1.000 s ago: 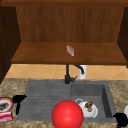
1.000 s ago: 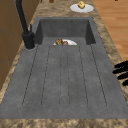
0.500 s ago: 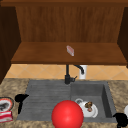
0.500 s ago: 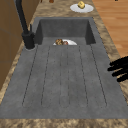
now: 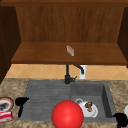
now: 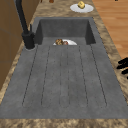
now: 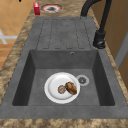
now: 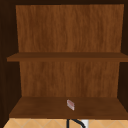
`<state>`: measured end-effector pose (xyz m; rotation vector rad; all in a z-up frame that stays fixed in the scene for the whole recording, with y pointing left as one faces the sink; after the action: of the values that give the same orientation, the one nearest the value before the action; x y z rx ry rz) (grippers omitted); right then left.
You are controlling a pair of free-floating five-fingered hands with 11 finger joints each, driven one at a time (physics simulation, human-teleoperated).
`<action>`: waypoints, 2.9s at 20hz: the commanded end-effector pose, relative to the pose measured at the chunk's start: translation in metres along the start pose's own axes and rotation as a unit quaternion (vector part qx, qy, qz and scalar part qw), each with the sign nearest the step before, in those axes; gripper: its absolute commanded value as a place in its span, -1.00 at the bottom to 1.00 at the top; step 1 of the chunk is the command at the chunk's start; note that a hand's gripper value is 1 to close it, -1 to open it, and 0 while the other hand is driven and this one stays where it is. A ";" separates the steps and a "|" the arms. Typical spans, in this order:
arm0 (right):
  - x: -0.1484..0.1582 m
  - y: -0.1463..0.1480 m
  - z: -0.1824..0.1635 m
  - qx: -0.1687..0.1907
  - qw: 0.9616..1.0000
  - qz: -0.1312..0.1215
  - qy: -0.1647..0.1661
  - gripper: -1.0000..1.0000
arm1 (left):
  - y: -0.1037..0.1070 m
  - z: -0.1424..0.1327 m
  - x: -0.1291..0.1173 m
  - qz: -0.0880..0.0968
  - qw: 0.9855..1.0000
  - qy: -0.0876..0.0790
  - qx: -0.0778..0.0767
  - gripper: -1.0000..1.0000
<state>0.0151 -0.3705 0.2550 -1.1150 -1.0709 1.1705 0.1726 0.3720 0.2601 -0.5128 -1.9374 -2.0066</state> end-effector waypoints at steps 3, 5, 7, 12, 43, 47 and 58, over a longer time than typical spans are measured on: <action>0.000 0.000 0.000 0.000 1.000 0.000 0.000 0.00 | 0.001 -0.015 0.023 -0.010 0.999 0.037 -0.006 -1.00; 0.000 0.000 0.000 0.000 1.000 0.000 0.000 0.00 | 0.005 -0.023 0.028 -0.014 0.999 0.038 -0.014 -1.00; 0.000 0.000 0.000 0.000 1.000 0.000 0.000 0.00 | 0.005 -0.031 0.033 -0.011 0.999 0.041 -0.018 -1.00; 0.000 0.000 0.000 0.000 1.000 0.000 0.000 0.00 | 0.005 -0.052 0.033 0.001 0.999 0.039 -0.021 -1.00; 0.000 0.000 0.000 0.000 1.000 0.000 0.000 0.00 | -0.014 -0.132 -0.004 0.009 0.998 0.057 -0.012 -1.00; 0.000 0.000 0.000 0.000 1.000 0.000 0.000 0.00 | -0.024 -0.144 0.009 0.004 0.998 0.052 -0.019 -1.00; 0.000 0.000 0.000 0.000 1.000 0.000 0.000 0.00 | -0.051 -0.164 0.080 -0.012 0.999 0.041 -0.026 -1.00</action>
<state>0.0151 -0.3705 0.2550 -1.1150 -1.0709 1.1705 0.0918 0.2179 0.2432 -0.4517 -1.8487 -2.0447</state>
